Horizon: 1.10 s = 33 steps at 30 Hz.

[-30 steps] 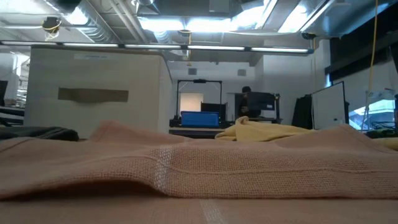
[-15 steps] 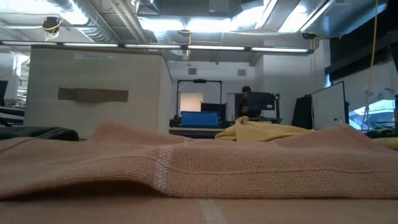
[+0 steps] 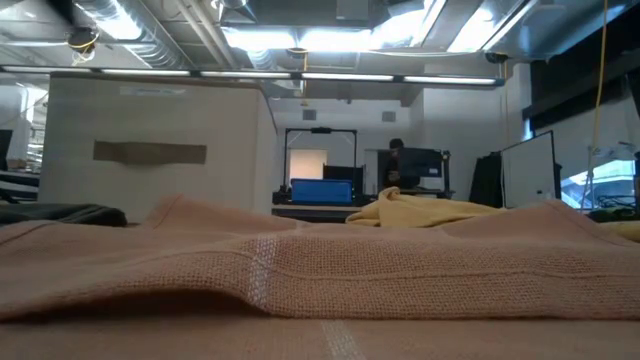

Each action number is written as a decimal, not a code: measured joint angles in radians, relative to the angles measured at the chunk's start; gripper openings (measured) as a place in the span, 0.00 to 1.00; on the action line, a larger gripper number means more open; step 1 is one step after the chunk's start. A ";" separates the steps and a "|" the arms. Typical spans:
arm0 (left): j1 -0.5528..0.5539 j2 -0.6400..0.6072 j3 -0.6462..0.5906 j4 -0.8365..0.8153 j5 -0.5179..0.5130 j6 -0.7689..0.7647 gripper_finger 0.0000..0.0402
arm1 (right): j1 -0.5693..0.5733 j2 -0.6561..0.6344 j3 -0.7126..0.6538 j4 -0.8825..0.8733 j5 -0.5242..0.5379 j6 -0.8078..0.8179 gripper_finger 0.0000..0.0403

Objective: Fold towel
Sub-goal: Fold the light orange towel

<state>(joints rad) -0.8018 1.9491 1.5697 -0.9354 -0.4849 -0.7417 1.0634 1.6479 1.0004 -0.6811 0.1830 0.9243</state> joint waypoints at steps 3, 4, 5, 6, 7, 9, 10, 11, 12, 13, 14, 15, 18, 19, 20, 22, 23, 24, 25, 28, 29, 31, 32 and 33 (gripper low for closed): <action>-0.006 0.073 -0.002 -0.001 0.176 -0.037 0.29 | -0.003 0.019 0.000 -0.002 0.008 0.013 0.44; -0.004 0.089 -0.002 0.003 0.235 -0.038 0.29 | -0.004 0.021 0.000 -0.002 0.008 0.013 0.44; -0.003 0.099 -0.002 0.009 0.291 -0.040 0.29 | -0.004 0.021 0.000 -0.002 0.011 0.014 0.44; -0.003 0.107 -0.001 0.011 0.334 -0.041 0.29 | -0.004 0.020 0.001 -0.001 0.019 0.014 0.44; -0.003 0.117 0.000 0.011 0.364 -0.042 0.29 | -0.004 0.020 0.001 -0.001 0.028 0.014 0.44; -0.002 0.134 -0.001 0.009 0.383 -0.043 0.29 | -0.004 0.020 0.001 -0.002 0.041 0.014 0.44; -0.003 0.140 -0.002 0.008 0.384 -0.042 0.29 | -0.004 0.019 0.001 -0.001 0.043 0.014 0.44; -0.003 0.141 -0.002 0.009 0.379 -0.041 0.29 | -0.004 0.019 0.001 -0.002 0.044 0.014 0.44; -0.003 0.139 -0.002 0.011 0.365 -0.042 0.29 | -0.004 0.019 0.001 -0.001 0.049 0.014 0.44; -0.003 0.136 -0.004 0.019 0.354 -0.045 0.29 | -0.004 0.019 0.001 -0.002 0.056 0.016 0.44; -0.001 0.136 -0.011 0.031 0.350 -0.045 0.29 | -0.004 0.019 0.001 -0.001 0.066 0.019 0.44; -0.001 0.136 -0.019 0.037 0.350 -0.042 0.29 | -0.003 0.019 0.001 -0.001 0.075 0.019 0.44; 0.000 0.142 -0.029 0.053 0.345 -0.050 0.29 | -0.003 0.019 0.001 0.000 0.079 0.019 0.44; 0.000 0.143 -0.029 0.067 0.344 -0.052 0.29 | -0.003 0.019 0.001 -0.001 0.081 0.019 0.44; 0.000 0.144 -0.029 0.073 0.343 -0.052 0.29 | -0.003 0.019 0.001 -0.001 0.086 0.019 0.44; 0.000 0.152 -0.029 0.071 0.341 -0.054 0.29 | -0.003 0.019 0.001 -0.002 0.086 0.019 0.44; -0.001 0.160 -0.029 0.072 0.340 -0.054 0.29 | -0.003 0.019 0.001 -0.002 0.085 0.019 0.44; -0.001 0.170 -0.029 0.071 0.341 -0.054 0.29 | -0.003 0.019 0.001 -0.002 0.079 0.019 0.44; -0.001 0.177 -0.028 0.071 0.343 -0.053 0.29 | -0.003 0.019 0.001 -0.002 0.074 0.020 0.44; -0.001 0.191 -0.025 0.066 0.352 -0.036 0.29 | -0.002 0.019 0.001 -0.003 0.063 0.020 0.44; 0.001 0.192 -0.025 0.058 0.353 -0.037 0.29 | -0.002 0.019 0.001 -0.005 0.051 0.020 0.44; 0.003 0.194 -0.025 0.048 0.355 -0.055 0.29 | -0.002 0.019 0.001 -0.006 0.029 0.021 0.44; 0.004 0.194 -0.025 0.046 0.357 -0.065 0.29 | -0.002 0.019 0.001 -0.008 0.018 0.021 0.44; 0.004 0.194 -0.025 0.045 0.357 -0.069 0.28 | -0.002 0.019 0.001 -0.010 0.006 0.021 0.44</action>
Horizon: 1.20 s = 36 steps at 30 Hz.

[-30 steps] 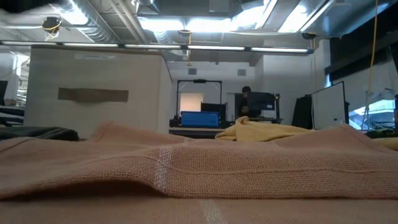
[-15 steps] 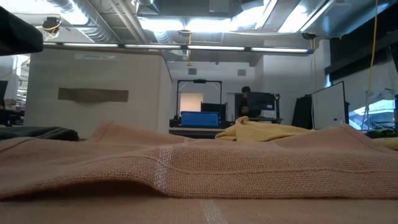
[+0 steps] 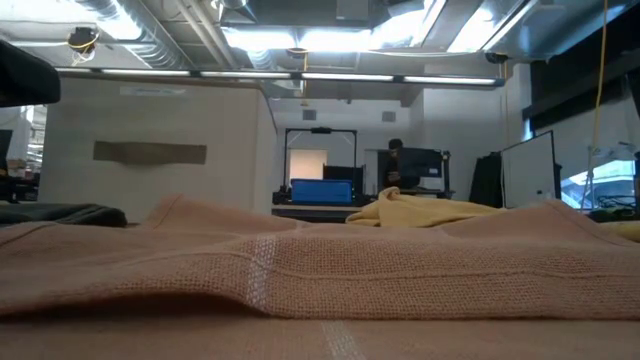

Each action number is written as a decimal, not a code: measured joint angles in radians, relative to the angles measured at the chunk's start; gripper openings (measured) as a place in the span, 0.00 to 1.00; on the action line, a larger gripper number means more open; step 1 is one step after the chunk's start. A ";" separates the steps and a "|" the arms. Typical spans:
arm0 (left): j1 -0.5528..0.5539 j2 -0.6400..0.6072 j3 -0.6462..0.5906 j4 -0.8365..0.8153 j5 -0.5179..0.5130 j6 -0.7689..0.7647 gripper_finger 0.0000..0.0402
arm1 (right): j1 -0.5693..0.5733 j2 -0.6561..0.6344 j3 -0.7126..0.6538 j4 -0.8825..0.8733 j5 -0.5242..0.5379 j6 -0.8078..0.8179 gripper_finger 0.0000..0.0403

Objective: Fold towel
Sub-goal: Fold the light orange towel

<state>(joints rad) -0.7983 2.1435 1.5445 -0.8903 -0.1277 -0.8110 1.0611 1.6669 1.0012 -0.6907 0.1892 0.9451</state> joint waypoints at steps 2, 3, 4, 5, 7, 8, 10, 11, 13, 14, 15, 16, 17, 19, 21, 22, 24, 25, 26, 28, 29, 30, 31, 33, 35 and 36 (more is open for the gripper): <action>0.000 0.001 0.000 -0.001 0.000 -0.002 0.26 | 0.000 0.000 0.000 -0.002 -0.017 -0.004 0.44; 0.000 0.001 0.000 -0.001 0.000 -0.002 0.25 | 0.000 0.000 0.000 -0.002 -0.025 -0.007 0.44; 0.000 0.001 0.000 -0.002 0.000 -0.002 0.23 | 0.000 0.000 0.000 -0.002 -0.025 -0.011 0.44; 0.000 0.001 -0.001 -0.003 0.000 -0.002 0.22 | 0.000 0.001 -0.001 0.004 -0.022 -0.023 0.44; 0.000 0.001 -0.001 -0.005 -0.004 -0.003 0.20 | 0.000 0.007 -0.011 0.024 0.007 -0.056 0.44; 0.000 0.002 -0.001 -0.006 -0.005 -0.003 0.19 | 0.000 0.014 -0.018 0.024 0.011 -0.064 0.44; 0.000 0.003 -0.002 -0.005 -0.008 -0.002 0.17 | -0.001 0.031 -0.029 0.020 -0.001 -0.076 0.44; 0.000 0.003 -0.002 -0.005 -0.008 -0.002 0.17 | -0.001 0.038 -0.030 0.020 -0.009 -0.078 0.44; 0.000 0.003 -0.003 -0.005 -0.009 -0.005 0.16 | -0.001 0.050 -0.030 0.025 -0.012 -0.078 0.44; 0.000 0.003 -0.003 -0.005 -0.009 -0.005 0.16 | -0.001 0.054 -0.030 0.026 -0.016 -0.077 0.44; 0.000 0.003 -0.003 -0.005 -0.009 -0.004 0.15 | -0.001 0.055 -0.030 0.031 -0.017 -0.073 0.44; 0.000 0.003 -0.003 -0.005 -0.009 -0.002 0.15 | -0.001 0.056 -0.030 0.035 -0.017 -0.067 0.44; 0.000 0.003 -0.003 -0.005 -0.010 -0.002 0.15 | -0.001 0.056 -0.030 0.035 -0.017 -0.065 0.44; 0.000 0.003 -0.003 -0.005 -0.009 -0.001 0.15 | -0.001 0.056 -0.030 0.033 -0.016 -0.064 0.44; 0.000 0.003 -0.004 -0.004 -0.009 -0.001 0.15 | -0.001 0.064 -0.030 0.031 -0.015 -0.064 0.44; 0.000 0.003 -0.004 -0.004 -0.009 -0.001 0.15 | -0.001 0.069 -0.030 0.030 -0.015 -0.064 0.44; 0.000 0.003 -0.004 -0.004 -0.009 -0.001 0.15 | -0.001 0.076 -0.030 0.027 -0.016 -0.063 0.44; 0.000 0.003 -0.004 -0.004 -0.009 -0.001 0.15 | -0.001 0.077 -0.030 0.027 -0.016 -0.061 0.44; 0.000 0.003 -0.004 -0.004 -0.009 -0.001 0.15 | -0.001 0.077 -0.030 0.026 -0.016 -0.059 0.44; 0.000 0.003 -0.004 -0.004 -0.009 -0.001 0.15 | -0.001 0.077 -0.027 0.013 -0.017 -0.058 0.41; 0.000 0.003 -0.004 -0.004 -0.009 -0.001 0.15 | -0.001 0.077 -0.024 -0.001 -0.017 -0.057 0.39; 0.000 0.003 -0.004 -0.004 -0.008 -0.001 0.15 | -0.001 0.077 -0.019 -0.018 -0.017 -0.057 0.36; 0.000 0.003 -0.004 -0.004 -0.008 -0.001 0.15 | -0.001 0.077 -0.013 -0.033 -0.017 -0.057 0.33; 0.000 0.003 -0.004 -0.004 -0.008 -0.001 0.15 | -0.001 0.077 -0.001 -0.060 -0.017 -0.057 0.26; 0.000 0.003 -0.004 -0.004 -0.008 -0.001 0.15 | -0.001 0.077 0.007 -0.086 -0.018 -0.056 0.19; 0.000 0.003 -0.005 -0.004 -0.008 -0.001 0.15 | -0.001 0.077 0.014 -0.098 -0.018 -0.057 0.17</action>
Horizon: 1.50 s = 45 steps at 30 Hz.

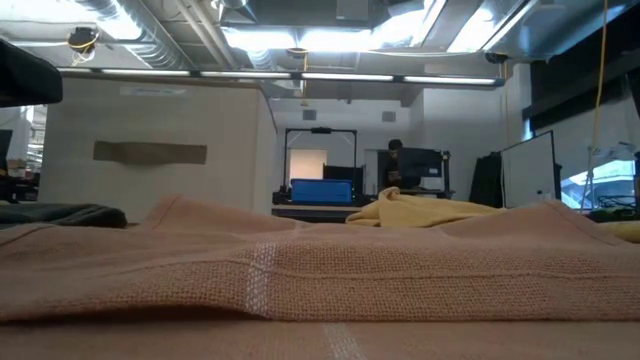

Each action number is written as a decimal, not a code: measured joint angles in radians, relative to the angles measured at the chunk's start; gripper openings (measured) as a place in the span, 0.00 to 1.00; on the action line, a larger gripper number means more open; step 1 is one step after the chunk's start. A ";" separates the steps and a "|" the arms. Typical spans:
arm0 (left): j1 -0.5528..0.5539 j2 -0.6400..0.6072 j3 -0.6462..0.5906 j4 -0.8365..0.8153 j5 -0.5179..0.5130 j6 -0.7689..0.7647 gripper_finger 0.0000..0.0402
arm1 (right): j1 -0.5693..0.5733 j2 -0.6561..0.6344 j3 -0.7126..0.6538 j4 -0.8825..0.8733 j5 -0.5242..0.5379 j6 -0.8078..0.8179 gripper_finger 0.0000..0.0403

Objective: Fold towel
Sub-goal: Fold the light orange towel

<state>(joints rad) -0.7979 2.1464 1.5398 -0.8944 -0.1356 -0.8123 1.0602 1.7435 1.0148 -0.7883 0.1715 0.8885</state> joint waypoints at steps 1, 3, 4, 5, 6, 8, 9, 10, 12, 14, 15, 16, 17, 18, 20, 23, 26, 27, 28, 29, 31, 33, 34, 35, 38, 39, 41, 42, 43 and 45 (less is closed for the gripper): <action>0.000 0.000 0.000 0.000 0.000 0.000 0.15 | 0.000 0.000 0.006 -0.005 0.000 -0.001 0.14; 0.000 0.000 0.000 0.000 0.000 0.000 0.15 | 0.000 -0.001 0.011 -0.012 0.000 -0.002 0.08; 0.000 0.000 0.000 0.000 0.000 0.000 0.15 | 0.000 -0.001 0.011 -0.016 0.000 -0.002 0.06; 0.000 0.000 0.000 0.000 0.000 0.000 0.15 | 0.000 -0.001 0.011 -0.016 0.000 -0.002 0.03; 0.000 0.000 0.000 0.000 0.000 0.000 0.15 | 0.000 -0.001 0.011 -0.015 0.000 -0.003 0.02; 0.000 0.000 0.000 0.000 0.000 0.001 0.15 | 0.000 -0.001 0.007 -0.013 0.000 -0.001 0.02; 0.000 0.000 0.000 0.000 0.000 0.005 0.15 | 0.000 -0.001 0.003 -0.016 0.000 0.002 0.03; 0.000 0.000 0.000 0.000 -0.001 0.009 0.15 | 0.000 -0.001 0.000 -0.019 0.001 0.006 0.03; 0.000 0.000 0.000 0.000 -0.008 0.016 0.15 | 0.000 -0.001 -0.001 -0.019 0.001 0.018 0.02; -0.001 -0.001 0.007 -0.012 -0.019 0.027 0.15 | 0.000 -0.001 -0.001 -0.023 0.001 0.024 0.01; -0.001 0.000 0.017 -0.026 -0.023 0.028 0.14 | 0.000 -0.001 0.001 -0.026 0.000 0.027 0.01; -0.001 0.001 0.028 -0.047 -0.026 0.028 0.13 | 0.000 -0.001 0.006 -0.030 0.000 0.028 0.01; 0.000 0.004 0.041 -0.080 -0.029 0.031 0.12 | 0.000 -0.001 0.012 -0.032 0.000 0.029 0.01; 0.000 0.006 0.053 -0.098 -0.028 0.035 0.10 | 0.000 -0.001 0.017 -0.032 0.001 0.028 0.01; 0.001 0.006 0.067 -0.109 -0.028 0.042 0.06 | 0.000 -0.001 0.034 -0.048 0.008 0.028 0.01; 0.000 0.006 0.085 -0.131 -0.028 0.060 0.01 | 0.001 -0.001 0.066 -0.094 0.023 0.027 0.01; 0.000 0.006 0.106 -0.173 -0.029 0.037 0.02 | 0.001 -0.001 0.112 -0.167 0.029 0.028 0.01; 0.000 0.006 0.122 -0.195 -0.030 0.032 0.02 | 0.001 -0.001 0.130 -0.195 0.029 0.029 0.01; 0.000 0.006 0.140 -0.215 -0.032 0.030 0.01 | 0.001 -0.001 0.150 -0.226 0.029 0.029 0.01; 0.000 0.005 0.159 -0.234 -0.032 0.029 0.01 | 0.001 -0.001 0.170 -0.255 0.029 0.029 0.01; 0.000 0.005 0.203 -0.270 -0.032 0.027 0.01 | 0.005 -0.001 0.208 -0.298 0.030 0.030 0.00; 0.001 0.004 0.256 -0.298 -0.038 0.030 0.01 | 0.008 -0.001 0.247 -0.355 0.036 0.032 0.00; 0.001 0.003 0.279 -0.308 -0.046 0.030 0.01 | 0.015 -0.001 0.265 -0.384 0.038 0.046 0.00; 0.001 0.002 0.297 -0.309 -0.054 0.029 0.01 | 0.023 -0.001 0.281 -0.409 0.038 0.063 0.00; -0.001 0.002 0.340 -0.272 -0.079 0.033 0.01 | 0.059 -0.002 0.325 -0.444 0.029 0.123 0.00; -0.002 0.001 0.342 -0.248 -0.089 0.036 0.01 | 0.077 -0.002 0.329 -0.438 0.017 0.138 0.00; -0.002 0.000 0.331 -0.189 -0.100 0.051 0.01 | 0.115 -0.002 0.323 -0.432 -0.011 0.184 0.00; 0.000 0.000 0.317 -0.156 -0.101 0.060 0.01 | 0.129 -0.002 0.318 -0.430 -0.022 0.208 0.00; 0.000 0.000 0.302 -0.131 -0.101 0.062 0.02 | 0.141 -0.002 0.310 -0.424 -0.035 0.229 0.00; 0.001 0.002 0.272 -0.068 -0.099 0.064 0.02 | 0.171 -0.002 0.289 -0.399 -0.041 0.264 0.00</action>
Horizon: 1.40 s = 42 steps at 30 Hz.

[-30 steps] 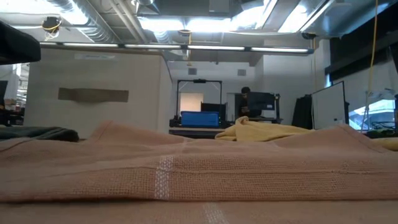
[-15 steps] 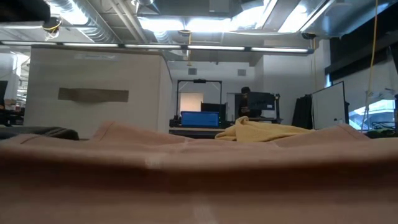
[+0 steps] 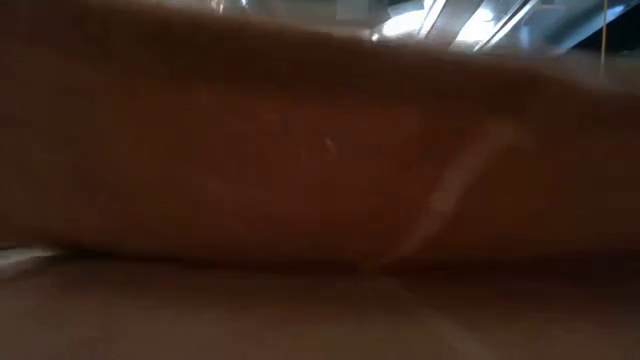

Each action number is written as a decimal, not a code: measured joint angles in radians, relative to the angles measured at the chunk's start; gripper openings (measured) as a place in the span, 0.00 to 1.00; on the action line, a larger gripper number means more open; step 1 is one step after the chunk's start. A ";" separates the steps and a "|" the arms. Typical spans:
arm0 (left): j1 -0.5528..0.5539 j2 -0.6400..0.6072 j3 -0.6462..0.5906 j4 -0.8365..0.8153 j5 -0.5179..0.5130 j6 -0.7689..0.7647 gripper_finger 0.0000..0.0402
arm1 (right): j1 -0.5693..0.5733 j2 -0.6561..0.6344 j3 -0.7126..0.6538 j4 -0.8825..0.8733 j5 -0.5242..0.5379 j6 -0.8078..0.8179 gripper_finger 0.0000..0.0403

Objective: Fold towel
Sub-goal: Fold the light orange towel

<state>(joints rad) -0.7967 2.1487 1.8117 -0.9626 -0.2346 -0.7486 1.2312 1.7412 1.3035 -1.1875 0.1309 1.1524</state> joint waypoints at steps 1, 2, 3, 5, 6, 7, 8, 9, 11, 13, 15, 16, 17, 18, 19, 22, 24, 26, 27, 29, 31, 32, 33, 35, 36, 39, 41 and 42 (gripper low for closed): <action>0.001 0.000 -0.014 0.039 0.006 0.002 0.02 | 0.010 0.000 -0.012 0.018 -0.001 0.012 0.00; 0.001 0.001 -0.027 0.070 0.016 0.005 0.02 | 0.017 0.000 -0.022 0.042 -0.002 0.021 0.00; 0.002 0.001 -0.041 0.103 0.028 0.009 0.02 | 0.023 0.000 -0.033 0.067 -0.011 0.026 0.00; 0.002 0.002 -0.062 0.174 0.054 0.016 0.02 | 0.033 0.000 -0.053 0.113 -0.028 0.036 0.00; 0.002 0.002 -0.070 0.193 0.066 0.016 0.02 | 0.034 0.000 -0.060 0.139 -0.034 0.046 0.00; 0.002 0.002 -0.071 0.196 0.075 0.015 0.02 | 0.033 0.001 -0.064 0.161 -0.037 0.051 0.00; 0.002 0.002 -0.071 0.194 0.079 0.015 0.02 | 0.033 0.001 -0.067 0.181 -0.038 0.052 0.00; 0.002 0.002 -0.071 0.193 0.083 0.015 0.02 | 0.033 0.001 -0.069 0.201 -0.044 0.052 0.00; -0.002 0.002 -0.071 0.193 0.101 0.012 0.02 | 0.032 0.001 -0.069 0.227 -0.051 0.054 0.00; -0.002 0.002 -0.071 0.194 0.122 0.008 0.02 | 0.032 0.001 -0.069 0.243 -0.070 0.055 0.00; -0.004 0.002 -0.071 0.197 0.143 0.006 0.02 | 0.032 0.001 -0.069 0.246 -0.100 0.061 0.00; -0.006 0.002 -0.071 0.201 0.154 0.005 0.02 | 0.032 0.001 -0.069 0.249 -0.120 0.073 0.00; -0.008 0.002 -0.071 0.204 0.166 0.005 0.02 | 0.032 0.001 -0.069 0.251 -0.137 0.079 0.00; -0.008 0.002 -0.071 0.208 0.172 0.007 0.02 | 0.032 0.001 -0.069 0.254 -0.150 0.084 0.00; -0.009 0.002 -0.071 0.215 0.177 0.012 0.02 | 0.032 0.001 -0.069 0.263 -0.161 0.090 0.00; -0.013 0.002 -0.071 0.245 0.179 0.024 0.02 | 0.032 0.001 -0.069 0.301 -0.167 0.093 0.00; -0.014 0.009 -0.071 0.261 0.179 0.025 0.02 | 0.032 0.001 -0.069 0.315 -0.168 0.094 0.00; -0.015 0.022 -0.071 0.252 0.172 0.029 0.02 | 0.032 0.001 -0.069 0.314 -0.167 0.097 0.02; -0.014 0.028 -0.071 0.245 0.171 0.041 0.02 | 0.032 0.001 -0.069 0.311 -0.165 0.097 0.03; -0.014 0.036 -0.072 0.228 0.168 0.051 0.03 | 0.032 0.001 -0.069 0.294 -0.158 0.106 0.06; -0.009 0.037 -0.072 0.209 0.169 0.044 0.05 | 0.032 0.001 -0.069 0.277 -0.152 0.131 0.10; -0.006 0.037 -0.072 0.196 0.169 0.041 0.07 | 0.032 0.001 -0.069 0.273 -0.152 0.135 0.13; -0.006 0.037 -0.072 0.191 0.169 0.036 0.10 | 0.032 0.001 -0.069 0.273 -0.153 0.137 0.15; -0.005 0.034 -0.072 0.173 0.170 0.031 0.16 | 0.032 0.001 -0.069 0.272 -0.161 0.137 0.20; -0.003 0.028 -0.072 0.165 0.174 0.034 0.19 | 0.032 0.001 -0.069 0.269 -0.177 0.136 0.22; 0.005 0.003 -0.072 0.154 0.216 0.023 0.28 | 0.030 0.001 -0.069 0.259 -0.232 0.130 0.30; 0.017 -0.014 -0.072 0.157 0.270 0.015 0.33 | 0.018 0.001 -0.056 0.228 -0.260 0.125 0.33; 0.023 -0.026 -0.072 0.155 0.289 0.005 0.35 | 0.015 0.001 -0.043 0.211 -0.262 0.124 0.35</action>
<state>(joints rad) -0.7735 2.1230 1.7397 -0.8072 0.0548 -0.7435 1.2459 1.7422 1.2604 -0.9770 -0.1311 1.2766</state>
